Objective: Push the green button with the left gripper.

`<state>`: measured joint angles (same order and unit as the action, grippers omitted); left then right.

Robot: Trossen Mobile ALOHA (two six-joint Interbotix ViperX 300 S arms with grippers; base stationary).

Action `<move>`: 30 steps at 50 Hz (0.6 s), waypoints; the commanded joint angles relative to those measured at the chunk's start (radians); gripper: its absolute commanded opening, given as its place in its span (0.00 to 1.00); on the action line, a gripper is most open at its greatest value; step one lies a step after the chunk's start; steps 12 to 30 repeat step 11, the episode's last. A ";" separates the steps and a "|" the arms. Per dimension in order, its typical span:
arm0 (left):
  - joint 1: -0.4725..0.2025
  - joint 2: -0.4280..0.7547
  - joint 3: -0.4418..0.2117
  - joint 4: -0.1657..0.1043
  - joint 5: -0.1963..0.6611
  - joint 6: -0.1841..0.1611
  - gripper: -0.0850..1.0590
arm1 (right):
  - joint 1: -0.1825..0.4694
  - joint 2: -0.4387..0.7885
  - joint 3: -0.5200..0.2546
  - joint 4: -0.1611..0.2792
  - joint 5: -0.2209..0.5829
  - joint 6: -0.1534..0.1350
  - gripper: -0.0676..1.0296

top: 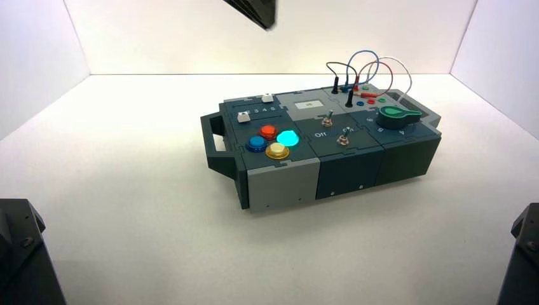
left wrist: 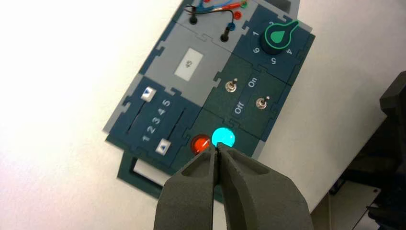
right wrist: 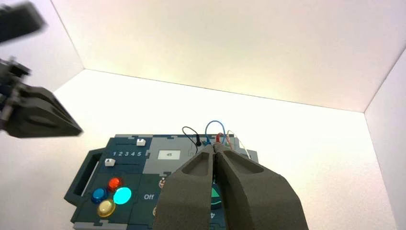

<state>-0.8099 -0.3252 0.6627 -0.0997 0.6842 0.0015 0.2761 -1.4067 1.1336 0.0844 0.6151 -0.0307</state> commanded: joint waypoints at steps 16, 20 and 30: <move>0.035 -0.081 0.049 0.000 -0.020 -0.011 0.05 | -0.002 0.020 -0.017 0.008 -0.003 0.003 0.04; 0.035 -0.081 0.049 0.000 -0.020 -0.011 0.05 | -0.002 0.020 -0.017 0.008 -0.003 0.003 0.04; 0.035 -0.081 0.049 0.000 -0.020 -0.011 0.05 | -0.002 0.020 -0.017 0.008 -0.003 0.003 0.04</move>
